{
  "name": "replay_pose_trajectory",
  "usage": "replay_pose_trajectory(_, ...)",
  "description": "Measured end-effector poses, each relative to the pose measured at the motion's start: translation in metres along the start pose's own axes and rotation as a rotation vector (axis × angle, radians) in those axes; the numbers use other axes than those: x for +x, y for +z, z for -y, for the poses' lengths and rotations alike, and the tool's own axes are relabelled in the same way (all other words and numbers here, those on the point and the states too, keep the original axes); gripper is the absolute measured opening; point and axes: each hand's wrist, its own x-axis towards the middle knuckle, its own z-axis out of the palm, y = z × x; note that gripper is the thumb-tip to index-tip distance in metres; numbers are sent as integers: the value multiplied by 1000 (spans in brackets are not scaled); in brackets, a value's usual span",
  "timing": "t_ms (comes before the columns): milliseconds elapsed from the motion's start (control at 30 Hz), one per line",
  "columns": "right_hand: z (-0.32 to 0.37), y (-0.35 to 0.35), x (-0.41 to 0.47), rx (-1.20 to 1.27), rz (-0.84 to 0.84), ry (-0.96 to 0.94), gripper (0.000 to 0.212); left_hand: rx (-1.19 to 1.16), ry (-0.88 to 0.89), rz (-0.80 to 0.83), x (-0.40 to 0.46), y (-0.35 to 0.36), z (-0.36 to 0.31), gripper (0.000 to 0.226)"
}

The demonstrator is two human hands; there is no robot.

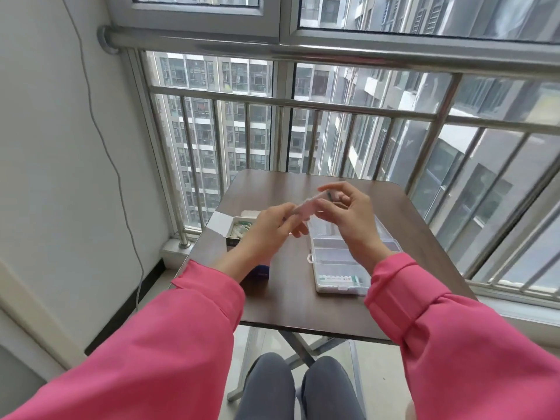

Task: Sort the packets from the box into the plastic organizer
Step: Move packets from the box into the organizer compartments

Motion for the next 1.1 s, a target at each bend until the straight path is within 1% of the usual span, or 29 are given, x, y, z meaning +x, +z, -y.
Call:
replay_pose_trajectory(100,-4,-21,-9,-30,-38,36,19,-173,-69,106,-1,19,-8,17)
replay_pose_trajectory(167,-7,-35,-15,-65,-57,68,17,-234,-123,124,-1,33,-13,17)
replay_pose_trajectory(267,-13,-58,-23,-89,-57,125,18,-268,-189,138,-1,53,-15,27)
replay_pose_trajectory(367,-21,-78,-31,-116,-18,188,17,-241,-190,179,-1,70,-17,23)
replay_pose_trajectory(433,-26,-89,-36,-131,0,211,16,-284,-189,194,-2,82,-18,20)
replay_pose_trajectory(533,-31,-104,-41,-148,-29,216,22,-394,-206,173,-5,99,-18,19)
replay_pose_trajectory(667,-35,-119,-46,-226,-64,233,14,-523,-261,132,-7,113,-14,21)
replay_pose_trajectory(767,-41,-128,-47,-239,-125,250,16,-589,-330,93,-5,120,-14,20)
replay_pose_trajectory(900,-50,-135,-48,-239,-149,286,13,-596,-372,34,0,126,-12,17)
replay_pose_trajectory(1033,-53,-138,-45,-182,-157,304,20,-575,-366,44,0,129,-9,19)
replay_pose_trajectory(1100,-55,-140,-43,-205,-192,316,22,-555,-362,7,1,129,-7,19)
